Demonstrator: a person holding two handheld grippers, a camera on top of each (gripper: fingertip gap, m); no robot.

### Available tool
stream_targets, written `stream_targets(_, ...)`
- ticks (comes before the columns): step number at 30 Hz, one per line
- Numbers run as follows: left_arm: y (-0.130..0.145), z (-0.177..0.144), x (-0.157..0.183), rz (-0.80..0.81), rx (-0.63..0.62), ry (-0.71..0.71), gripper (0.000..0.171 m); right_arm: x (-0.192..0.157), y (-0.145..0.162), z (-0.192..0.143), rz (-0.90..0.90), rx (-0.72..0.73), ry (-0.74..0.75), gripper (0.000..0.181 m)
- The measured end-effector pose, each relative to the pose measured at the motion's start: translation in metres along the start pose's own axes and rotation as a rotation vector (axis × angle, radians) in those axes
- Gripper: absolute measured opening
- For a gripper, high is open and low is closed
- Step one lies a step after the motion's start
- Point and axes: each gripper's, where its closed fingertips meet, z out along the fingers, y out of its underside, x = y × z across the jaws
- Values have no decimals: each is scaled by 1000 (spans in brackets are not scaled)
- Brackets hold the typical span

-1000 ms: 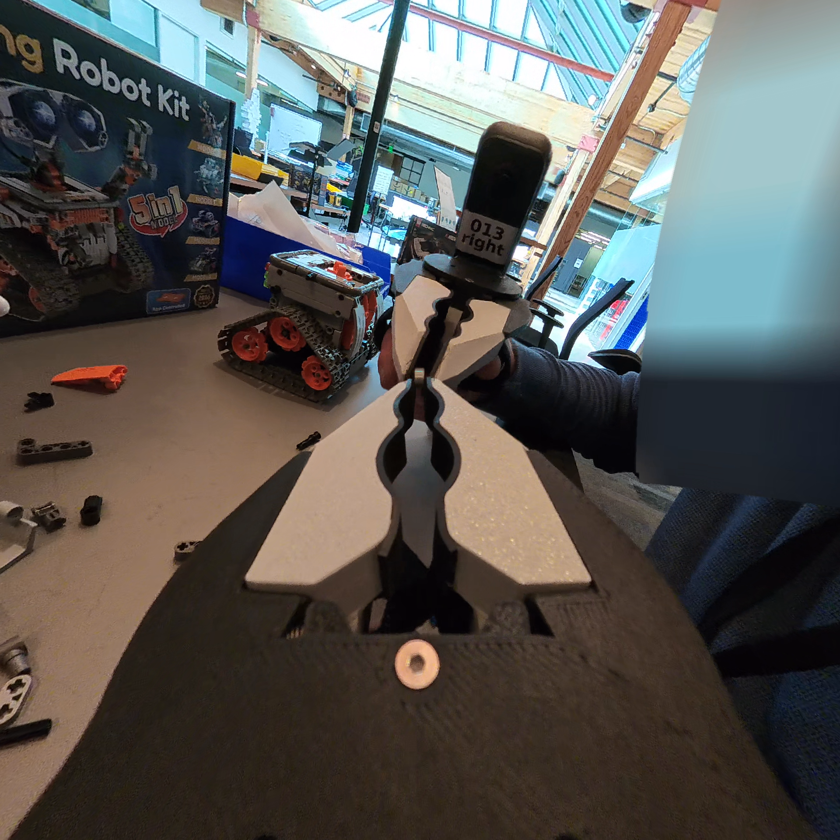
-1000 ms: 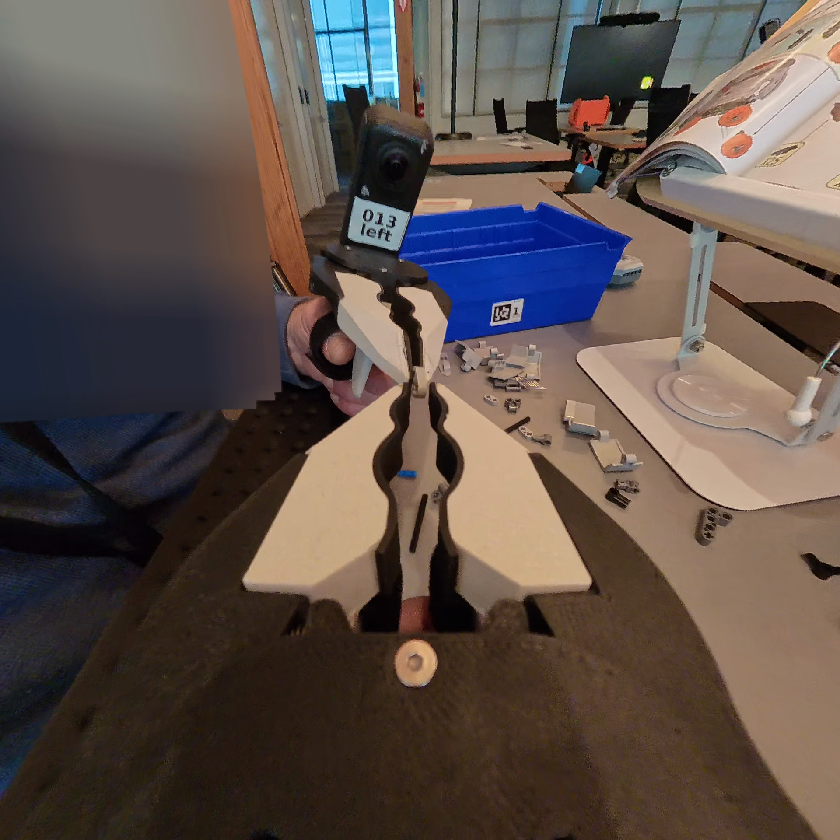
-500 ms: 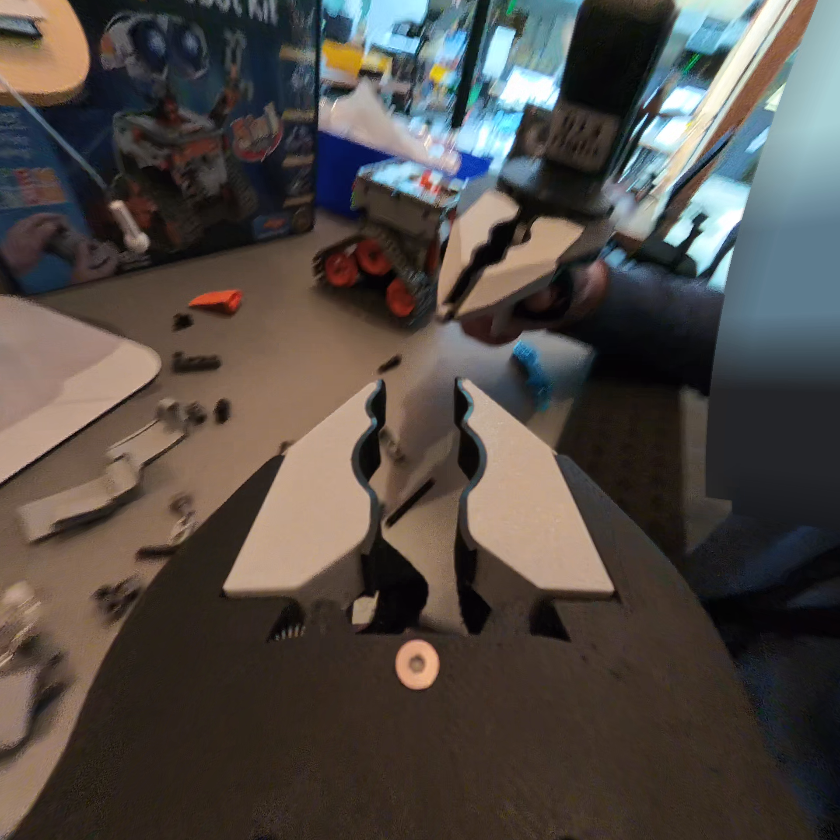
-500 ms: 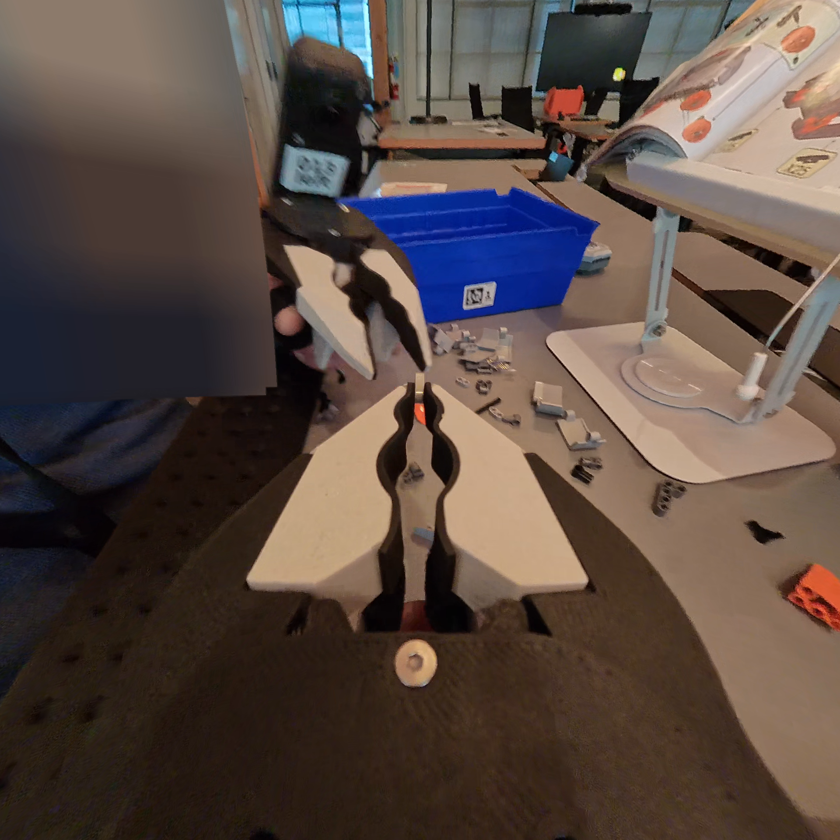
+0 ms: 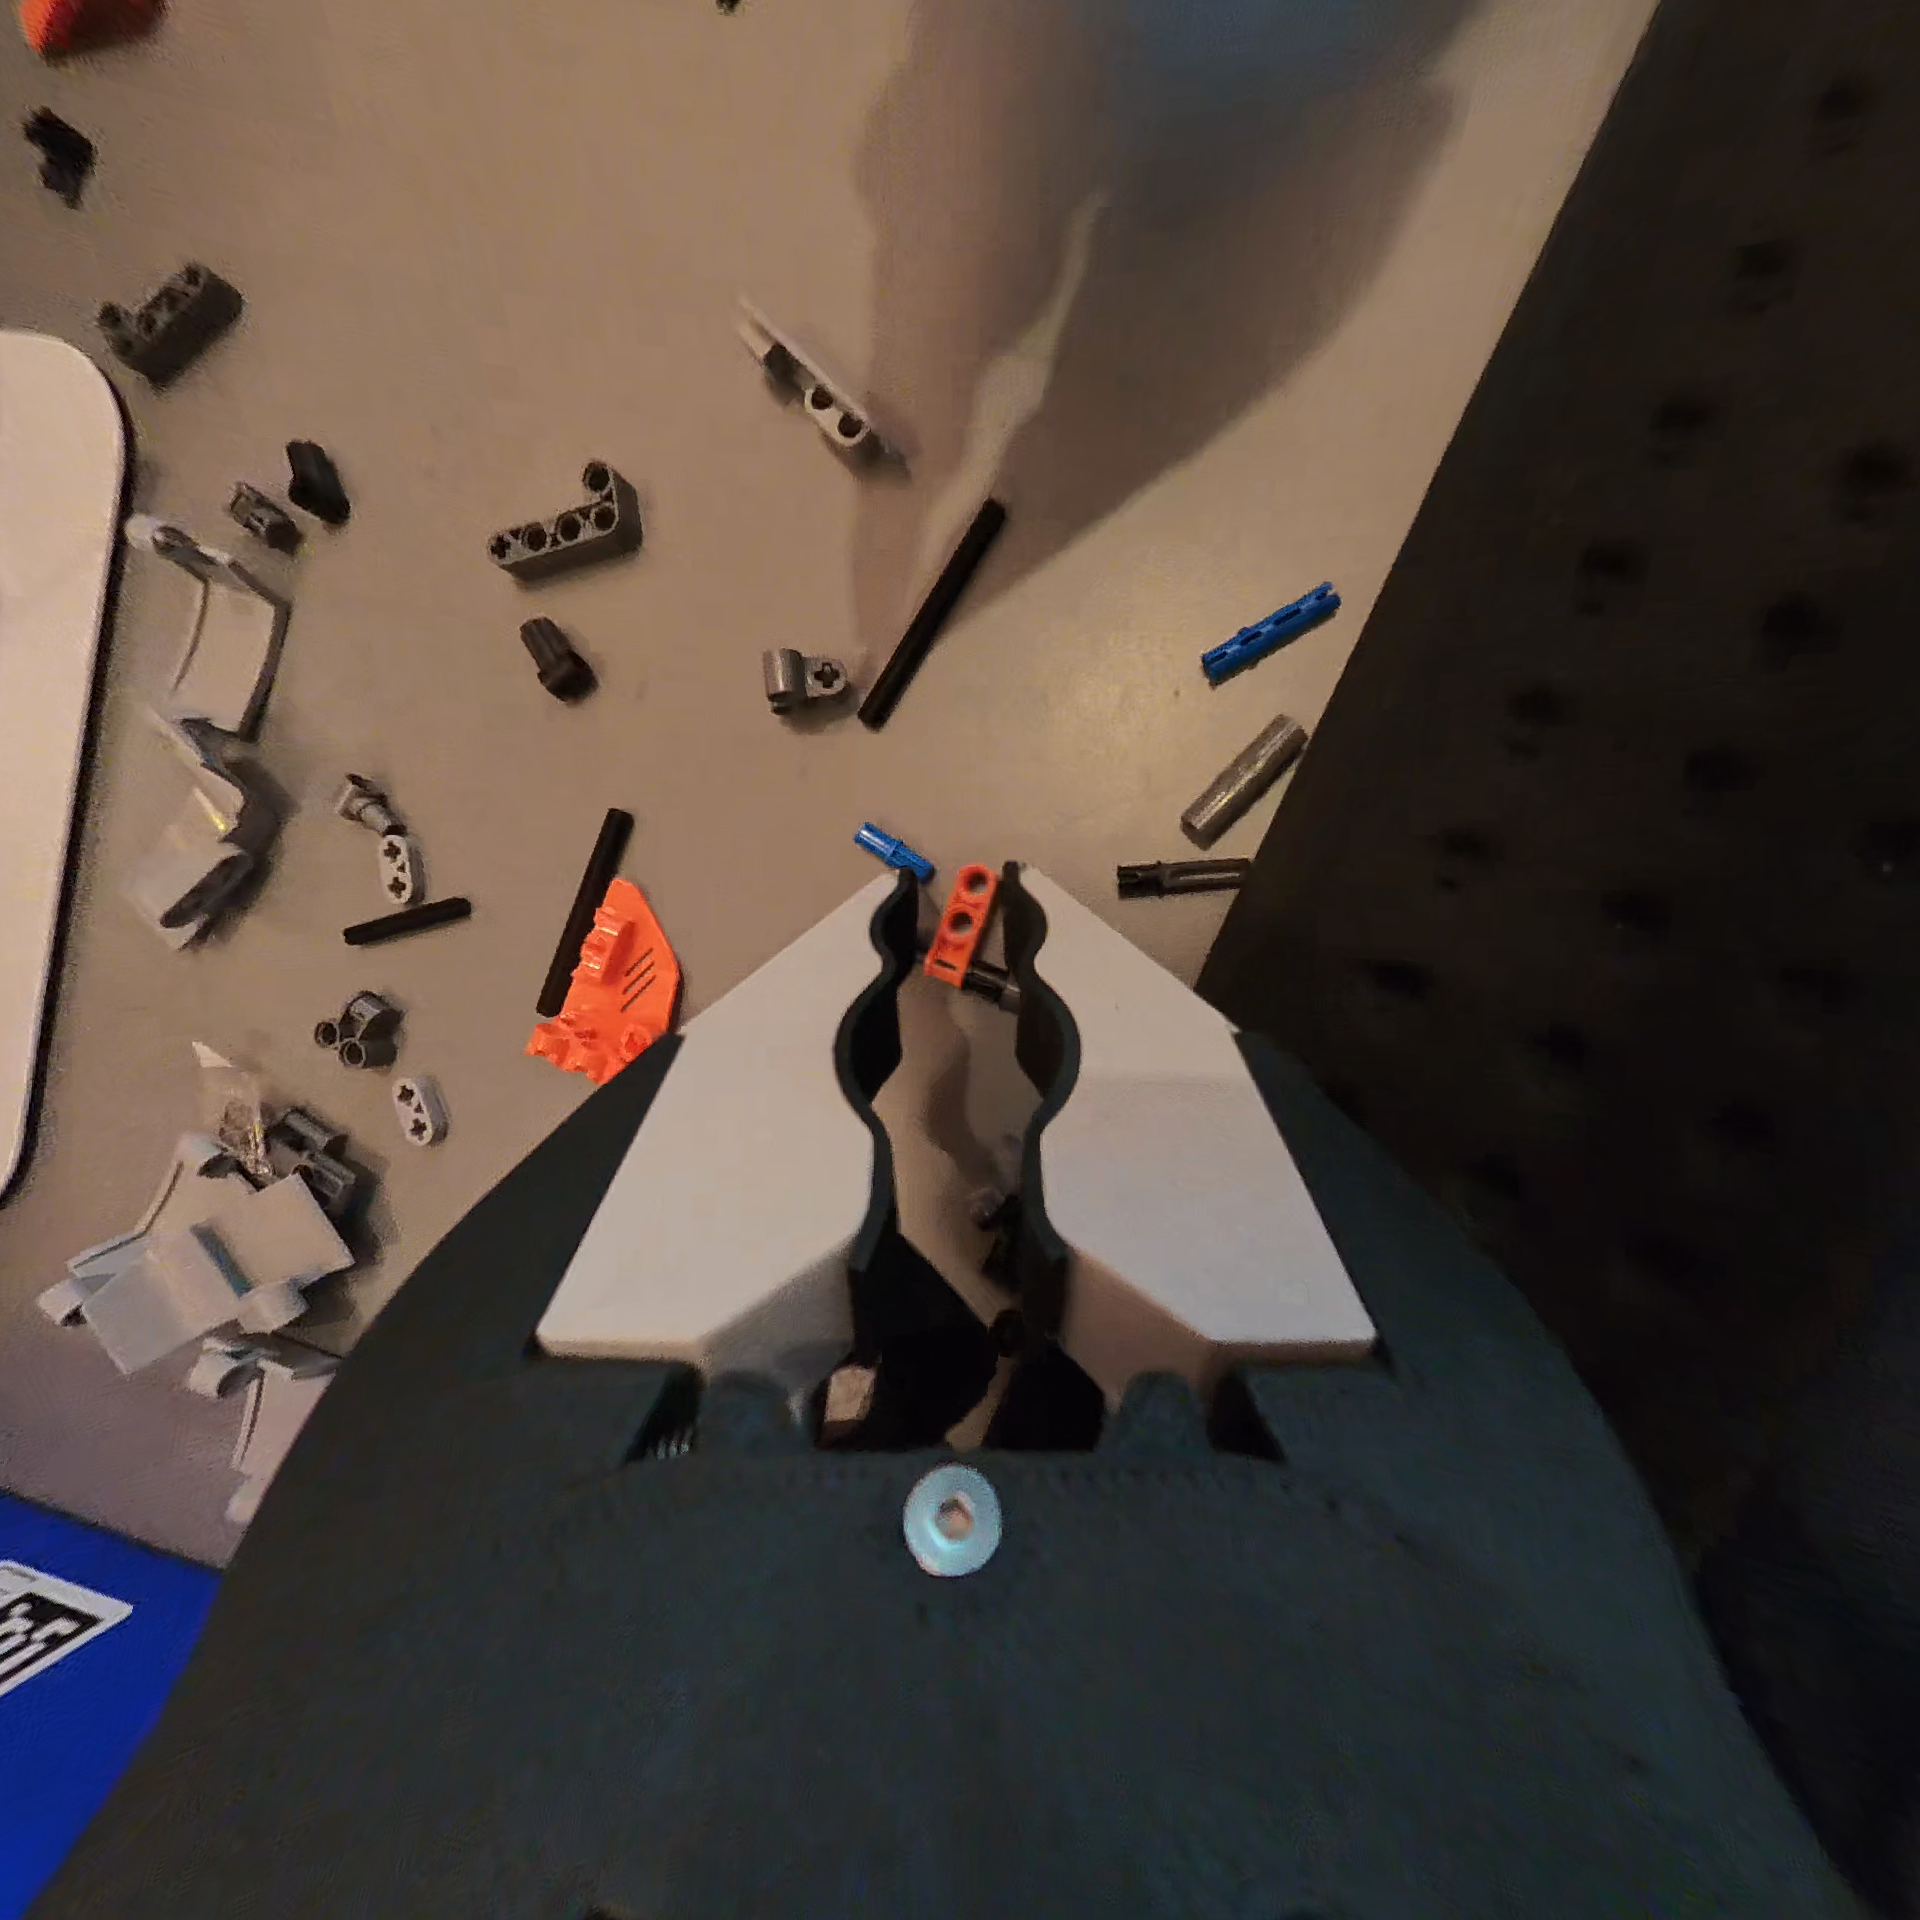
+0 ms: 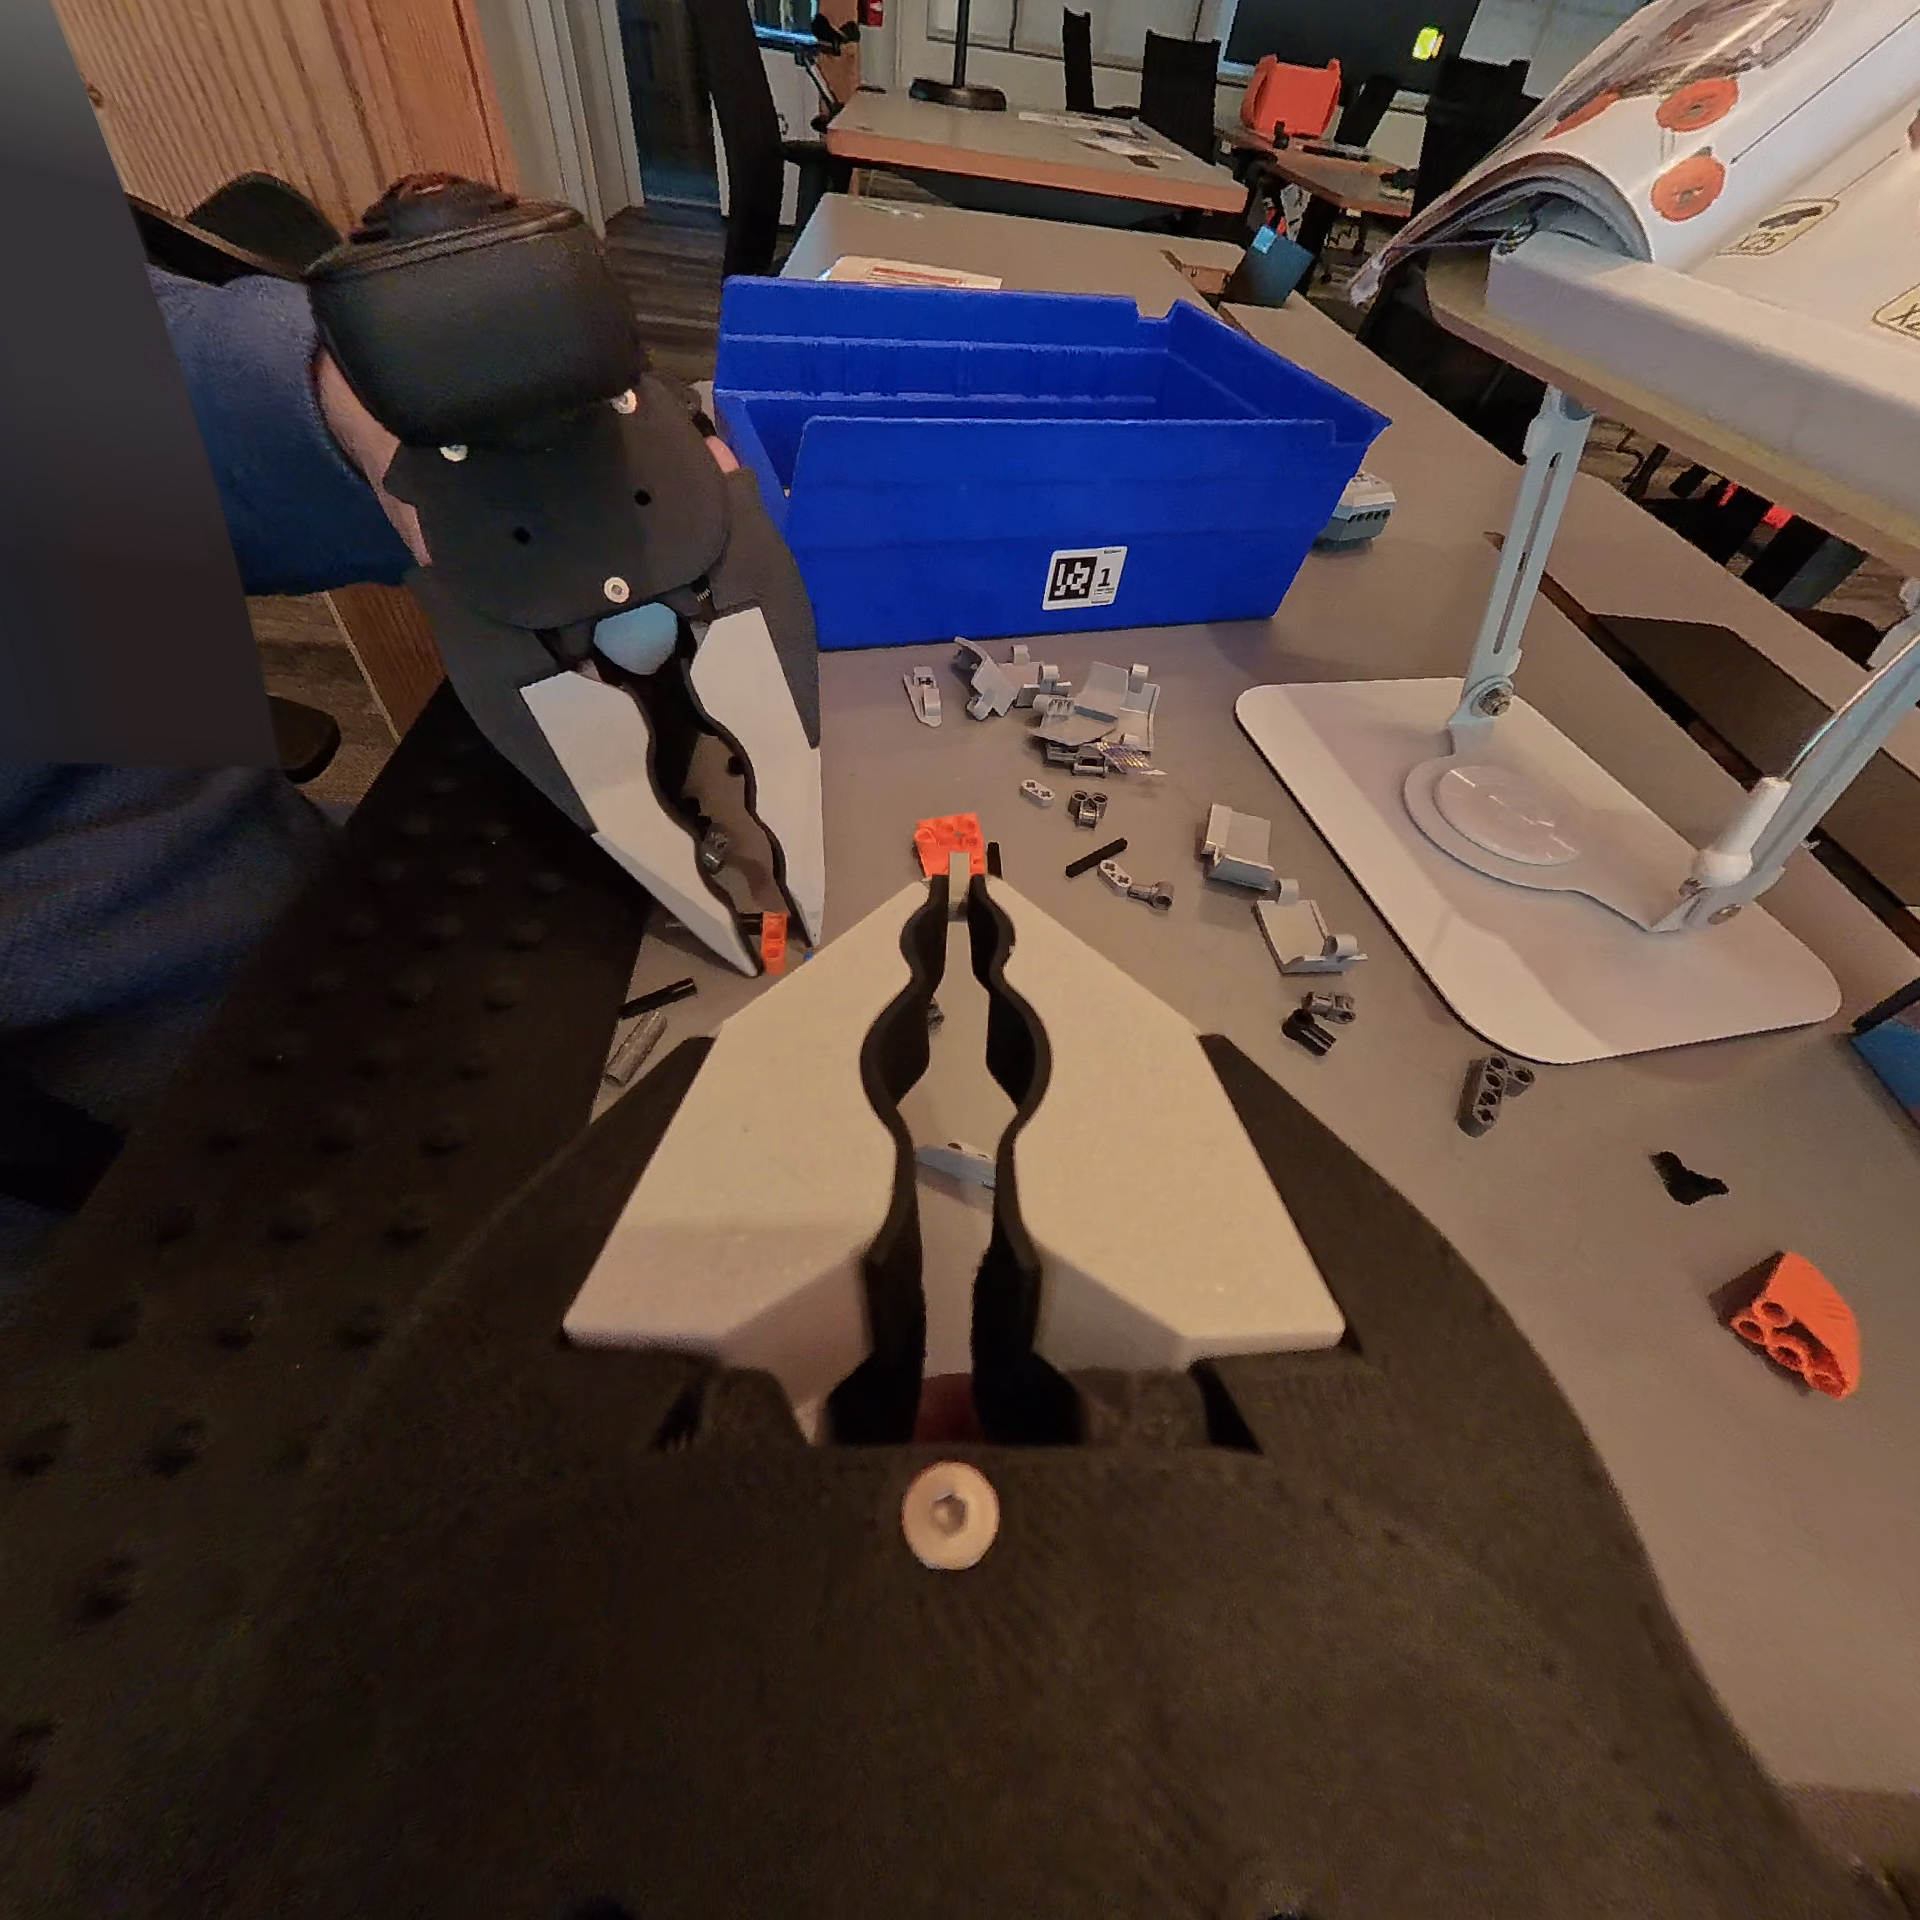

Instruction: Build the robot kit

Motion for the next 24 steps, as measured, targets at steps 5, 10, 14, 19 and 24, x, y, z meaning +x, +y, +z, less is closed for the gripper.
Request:
stream_targets(5,1,0,0,5,21,-7,7,-2,6,3,-7,-24,-8,1)
stream_targets(10,-22,-14,0,-5,239,-1,7,-6,9,6,-15,-46,-13,1)
stream_targets(14,-46,-31,18,87,459,58,7,-12,15,13,-50,-83,-18,1)
stream_targets(19,-53,-38,42,331,569,25,7,-36,24,26,-172,-123,-70,1)
stream_targets(24,-50,-39,56,482,598,-9,7,-61,30,34,-266,-134,-149,1)
